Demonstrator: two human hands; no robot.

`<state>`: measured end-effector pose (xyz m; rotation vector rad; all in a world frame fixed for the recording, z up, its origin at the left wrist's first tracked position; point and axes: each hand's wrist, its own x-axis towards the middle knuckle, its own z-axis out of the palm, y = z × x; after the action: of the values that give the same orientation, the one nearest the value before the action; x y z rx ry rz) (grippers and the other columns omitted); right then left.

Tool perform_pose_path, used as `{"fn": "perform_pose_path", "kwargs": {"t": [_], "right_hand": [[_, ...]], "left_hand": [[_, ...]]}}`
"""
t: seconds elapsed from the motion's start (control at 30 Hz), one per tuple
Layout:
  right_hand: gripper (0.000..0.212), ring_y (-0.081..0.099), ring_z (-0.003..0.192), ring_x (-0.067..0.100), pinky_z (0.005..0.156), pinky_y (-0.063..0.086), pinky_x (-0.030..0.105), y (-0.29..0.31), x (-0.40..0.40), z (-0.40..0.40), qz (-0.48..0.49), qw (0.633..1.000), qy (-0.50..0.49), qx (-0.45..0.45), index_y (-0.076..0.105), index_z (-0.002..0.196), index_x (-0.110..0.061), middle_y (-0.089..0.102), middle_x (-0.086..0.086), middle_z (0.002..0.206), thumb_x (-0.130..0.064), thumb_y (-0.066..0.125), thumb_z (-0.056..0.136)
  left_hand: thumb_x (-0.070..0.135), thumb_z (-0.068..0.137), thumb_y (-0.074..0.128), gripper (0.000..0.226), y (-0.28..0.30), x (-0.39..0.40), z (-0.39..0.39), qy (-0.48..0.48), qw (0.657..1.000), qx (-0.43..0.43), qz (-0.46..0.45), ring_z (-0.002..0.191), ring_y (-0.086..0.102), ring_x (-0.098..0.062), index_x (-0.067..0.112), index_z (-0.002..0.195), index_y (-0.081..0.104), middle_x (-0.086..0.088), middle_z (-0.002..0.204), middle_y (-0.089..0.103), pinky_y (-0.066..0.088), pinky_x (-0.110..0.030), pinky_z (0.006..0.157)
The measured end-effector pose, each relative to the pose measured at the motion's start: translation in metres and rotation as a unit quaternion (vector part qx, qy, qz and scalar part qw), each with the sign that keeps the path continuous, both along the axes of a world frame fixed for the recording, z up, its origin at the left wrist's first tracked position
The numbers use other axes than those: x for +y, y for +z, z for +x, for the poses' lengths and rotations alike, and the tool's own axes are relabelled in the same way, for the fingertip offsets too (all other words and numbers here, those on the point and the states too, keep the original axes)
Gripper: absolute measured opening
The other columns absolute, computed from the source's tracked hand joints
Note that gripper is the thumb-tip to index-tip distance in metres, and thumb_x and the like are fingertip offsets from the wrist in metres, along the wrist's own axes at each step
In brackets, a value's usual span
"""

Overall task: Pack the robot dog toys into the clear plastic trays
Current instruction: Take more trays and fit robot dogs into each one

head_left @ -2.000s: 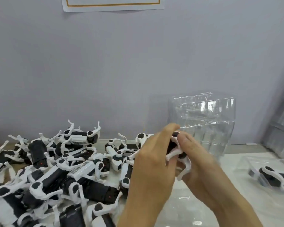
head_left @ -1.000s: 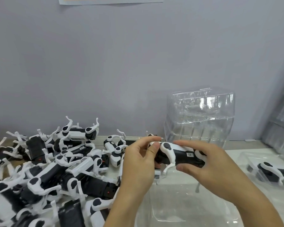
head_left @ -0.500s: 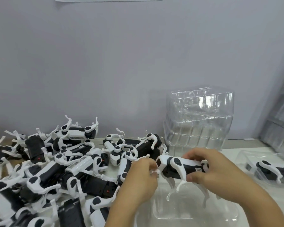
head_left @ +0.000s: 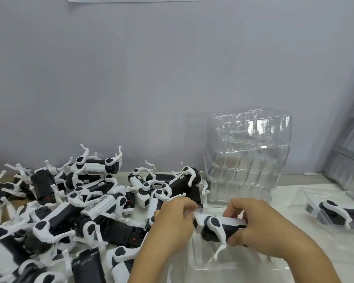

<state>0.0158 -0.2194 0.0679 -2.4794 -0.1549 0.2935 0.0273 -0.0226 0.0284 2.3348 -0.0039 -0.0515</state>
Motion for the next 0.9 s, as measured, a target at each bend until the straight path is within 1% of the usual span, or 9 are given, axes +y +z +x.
{"fn": "perform_pose_path", "kwargs": {"t": [0.07, 0.17, 0.3, 0.37, 0.43, 0.5, 0.57, 0.77, 0.9], "right_hand": [[0.031, 0.064, 0.079, 0.017, 0.068, 0.059, 0.035, -0.002, 0.001, 0.001, -0.003, 1.0, -0.006, -0.012, 0.065, 0.076, -0.036, 0.062, -0.012, 0.084, -0.018, 0.087, 0.064], [0.031, 0.065, 0.075, 0.016, 0.059, 0.059, 0.032, -0.003, 0.001, 0.002, 0.001, 1.0, -0.01, -0.016, 0.066, 0.075, -0.036, 0.063, -0.014, 0.081, -0.017, 0.088, 0.064], [0.031, 0.058, 0.054, -0.001, 0.037, 0.036, 0.009, -0.004, -0.001, 0.003, -0.003, 1.0, -0.004, -0.025, 0.07, 0.079, -0.034, 0.059, -0.017, 0.064, -0.016, 0.089, 0.063], [0.031, 0.057, 0.05, -0.003, 0.035, 0.033, 0.009, -0.005, -0.001, 0.004, -0.011, 0.999, -0.009, -0.029, 0.072, 0.082, -0.033, 0.058, -0.018, 0.062, -0.016, 0.089, 0.062], [0.032, 0.058, 0.057, -0.001, 0.042, 0.038, 0.011, -0.006, 0.001, 0.004, -0.028, 0.999, -0.018, -0.036, 0.073, 0.083, -0.034, 0.06, -0.019, 0.069, -0.019, 0.089, 0.06], [0.035, 0.061, 0.07, 0.002, 0.059, 0.051, 0.02, -0.008, 0.004, 0.004, -0.055, 0.997, -0.026, -0.05, 0.075, 0.087, -0.035, 0.063, -0.02, 0.08, -0.023, 0.088, 0.057], [0.041, 0.062, 0.083, 0.006, 0.074, 0.055, 0.026, -0.009, 0.009, 0.003, -0.08, 0.994, -0.034, -0.067, 0.075, 0.092, -0.037, 0.063, -0.02, 0.088, -0.025, 0.086, 0.054], [0.045, 0.061, 0.08, 0.003, 0.074, 0.056, 0.026, -0.009, 0.008, 0.003, -0.076, 0.995, -0.03, -0.065, 0.077, 0.093, -0.037, 0.064, -0.021, 0.084, -0.025, 0.089, 0.052], [0.046, 0.062, 0.084, 0.006, 0.075, 0.056, 0.026, -0.011, 0.009, 0.005, -0.087, 0.994, -0.027, -0.062, 0.076, 0.098, -0.036, 0.065, -0.018, 0.095, -0.023, 0.088, 0.055]], "left_hand": [[0.024, 0.101, 0.048, 0.025, 0.001, 0.0, 0.0, -0.004, 1.0, -0.005, -0.006, 0.118, 0.054, -0.016, 0.034, 0.115, 0.066, 0.012, 0.119, 0.064, 0.043, -0.038, 0.105], [0.038, 0.1, 0.047, 0.021, 0.004, 0.0, -0.001, -0.025, 0.999, -0.016, -0.014, 0.109, 0.058, -0.01, 0.031, 0.106, 0.066, 0.016, 0.108, 0.067, 0.041, -0.038, 0.105], [0.052, 0.094, 0.055, 0.033, 0.004, -0.003, -0.001, -0.021, 1.0, -0.008, 0.003, 0.119, 0.054, -0.014, 0.028, 0.115, 0.064, 0.013, 0.12, 0.064, 0.04, -0.039, 0.106], [0.051, 0.093, 0.058, 0.032, 0.003, -0.006, -0.001, 0.004, 1.0, -0.004, -0.005, 0.121, 0.053, -0.016, 0.028, 0.115, 0.064, 0.012, 0.122, 0.063, 0.041, -0.039, 0.106], [0.049, 0.091, 0.062, 0.027, 0.003, -0.01, -0.002, 0.03, 0.999, -0.007, -0.007, 0.119, 0.053, -0.016, 0.029, 0.111, 0.063, 0.012, 0.12, 0.063, 0.041, -0.039, 0.105], [0.047, 0.09, 0.066, 0.024, 0.002, -0.014, -0.003, 0.052, 0.998, -0.018, 0.029, 0.115, 0.054, -0.015, 0.031, 0.107, 0.059, 0.013, 0.117, 0.062, 0.039, -0.033, 0.102], [0.045, 0.088, 0.067, 0.026, 0.002, -0.017, -0.005, 0.067, 0.995, -0.026, 0.07, 0.115, 0.052, -0.016, 0.033, 0.107, 0.054, 0.013, 0.118, 0.06, 0.036, -0.029, 0.096], [0.04, 0.089, 0.067, 0.032, 0.002, -0.01, -0.004, 0.029, 0.998, 0.001, 0.057, 0.117, 0.051, -0.015, 0.035, 0.119, 0.055, 0.015, 0.124, 0.058, 0.037, -0.032, 0.105], [0.036, 0.088, 0.065, 0.031, 0.004, -0.017, -0.007, 0.042, 0.995, -0.001, 0.087, 0.113, 0.049, -0.014, 0.037, 0.116, 0.051, 0.016, 0.123, 0.058, 0.031, -0.028, 0.1]]}}
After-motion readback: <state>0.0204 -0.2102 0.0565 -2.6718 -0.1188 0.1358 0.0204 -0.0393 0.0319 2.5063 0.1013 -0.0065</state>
